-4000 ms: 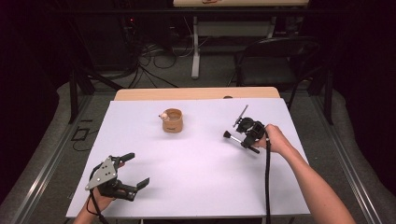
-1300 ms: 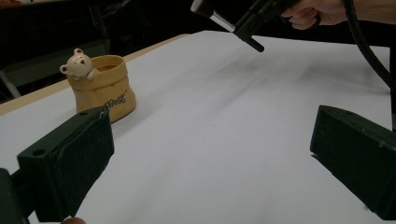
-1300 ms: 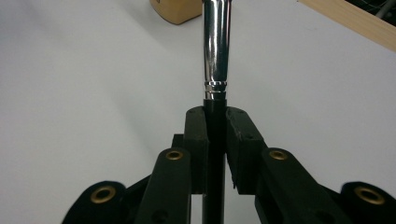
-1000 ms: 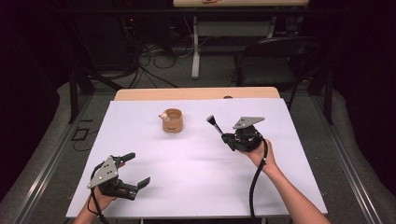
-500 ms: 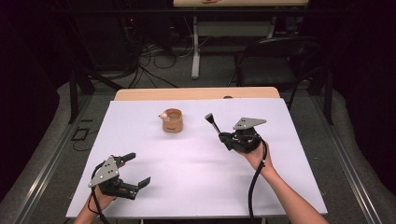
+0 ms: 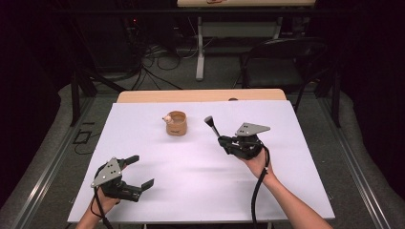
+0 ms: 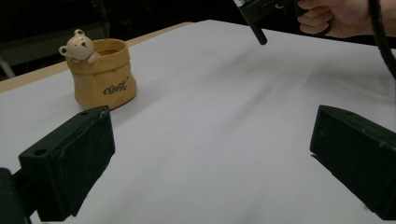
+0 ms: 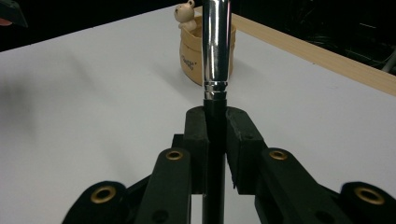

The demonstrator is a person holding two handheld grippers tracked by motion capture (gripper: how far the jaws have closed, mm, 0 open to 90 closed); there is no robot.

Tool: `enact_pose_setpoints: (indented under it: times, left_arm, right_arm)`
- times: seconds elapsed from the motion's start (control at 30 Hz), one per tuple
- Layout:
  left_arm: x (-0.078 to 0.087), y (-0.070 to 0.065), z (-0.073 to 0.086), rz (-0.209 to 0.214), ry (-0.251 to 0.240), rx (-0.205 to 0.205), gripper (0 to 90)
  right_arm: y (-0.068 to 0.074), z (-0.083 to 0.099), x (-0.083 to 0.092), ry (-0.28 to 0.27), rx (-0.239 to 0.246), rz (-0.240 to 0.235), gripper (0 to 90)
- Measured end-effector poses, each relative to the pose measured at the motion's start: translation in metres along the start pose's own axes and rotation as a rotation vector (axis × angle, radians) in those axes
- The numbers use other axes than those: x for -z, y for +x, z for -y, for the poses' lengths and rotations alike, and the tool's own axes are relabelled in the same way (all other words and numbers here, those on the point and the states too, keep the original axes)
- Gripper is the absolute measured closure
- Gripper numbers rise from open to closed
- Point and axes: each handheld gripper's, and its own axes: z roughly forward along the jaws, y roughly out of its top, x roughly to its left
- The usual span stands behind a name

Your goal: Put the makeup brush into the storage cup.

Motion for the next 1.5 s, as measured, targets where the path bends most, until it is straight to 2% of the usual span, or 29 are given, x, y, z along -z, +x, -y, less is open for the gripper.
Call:
enact_pose_setpoints:
  times: [0.13,0.2,0.23,0.3,0.4,0.5,0.53,0.67,0.77,0.8,0.87,0.9,1.0,1.03,1.07,1.1,1.13,1.17,1.23,1.27,1.3,1.33,1.43,1.5]
  left_arm:
    - [-0.005,-0.001,-0.002,-0.015,0.019,0.000,0.0]
    - [-0.009,-0.001,-0.007,-0.043,0.020,0.005,0.0]
    - [-0.011,0.000,-0.009,-0.028,0.014,0.013,0.0]
    - [-0.014,0.000,-0.013,-0.052,0.015,0.006,0.0]
    - [-0.017,0.000,-0.017,-0.041,0.013,0.008,0.0]
    - [-0.024,-0.001,-0.023,-0.052,0.011,0.011,0.0]
    - [-0.026,0.000,-0.024,-0.038,0.007,0.012,0.0]
    - [-0.036,-0.001,-0.032,-0.030,-0.008,0.006,0.0]
    - [-0.041,-0.002,-0.035,-0.046,-0.004,0.003,0.0]
    - [-0.043,-0.001,-0.036,-0.024,-0.011,0.005,0.0]
    - [-0.049,-0.001,-0.039,-0.029,-0.001,0.004,0.0]
    - [-0.051,0.000,-0.040,-0.010,-0.003,0.002,0.1]
    - [-0.057,0.000,-0.045,-0.011,-0.008,0.005,0.0]
    - [-0.059,-0.001,-0.046,-0.024,-0.013,0.006,0.0]
    - [-0.061,0.001,-0.048,0.012,-0.014,0.007,0.0]
    - [-0.064,0.000,-0.049,-0.008,-0.019,0.011,0.0]
    - [-0.066,0.000,-0.053,-0.046,0.011,0.010,0.0]
    - [-0.070,0.002,-0.053,0.012,-0.025,0.019,0.0]
    - [-0.075,0.003,-0.055,0.031,-0.028,0.024,0.0]
    - [-0.077,0.003,-0.055,0.022,-0.029,0.026,0.0]
    - [-0.079,0.003,-0.056,0.032,-0.030,0.026,0.0]
    - [-0.080,0.002,-0.057,0.017,-0.028,0.026,0.0]
    - [-0.085,0.002,-0.058,0.042,-0.021,0.028,0.1]
    - [-0.087,0.001,-0.059,0.032,-0.027,0.032,0.1]
  right_arm:
    - [0.002,-0.001,0.000,-0.012,0.000,-0.007,79.5]
    - [0.003,-0.001,0.000,-0.016,0.004,-0.005,79.5]
    - [0.004,-0.002,0.000,-0.016,0.005,-0.006,79.5]
    - [0.004,-0.002,0.000,-0.017,0.006,-0.006,79.5]
    - [0.005,-0.003,0.000,-0.023,0.007,-0.006,79.5]
    - [0.006,-0.003,-0.001,-0.027,0.011,-0.008,79.5]
    - [0.006,-0.003,-0.001,-0.026,0.012,-0.010,79.5]
    - [0.008,-0.004,-0.001,-0.031,0.014,-0.016,79.5]
    - [0.008,-0.004,-0.001,-0.033,0.013,-0.019,79.5]
    - [0.009,-0.004,0.000,-0.036,0.013,-0.017,79.5]
    - [0.009,-0.005,0.000,-0.039,0.014,-0.016,79.5]
    - [0.010,-0.005,0.000,-0.043,0.012,-0.022,79.5]
    - [0.011,-0.005,-0.001,-0.041,0.014,-0.025,79.5]
    - [0.011,-0.005,-0.001,-0.041,0.014,-0.025,79.5]
    - [0.012,-0.005,-0.001,-0.043,0.015,-0.024,79.5]
    - [0.012,-0.005,-0.001,-0.042,0.016,-0.027,79.5]
    - [0.013,-0.006,-0.001,-0.044,0.017,-0.030,79.5]
    - [0.014,-0.006,-0.001,-0.044,0.017,-0.032,79.5]
    - [0.015,-0.006,-0.002,-0.047,0.019,-0.034,79.5]
    - [0.015,-0.006,-0.002,-0.045,0.020,-0.036,79.5]
    - [0.016,-0.006,-0.002,-0.047,0.021,-0.037,79.5]
    - [0.016,-0.006,-0.002,-0.048,0.021,-0.038,79.5]
    - [0.018,-0.007,-0.003,-0.053,0.026,-0.044,79.5]
    - [0.018,-0.007,-0.003,-0.053,0.026,-0.046,79.5]
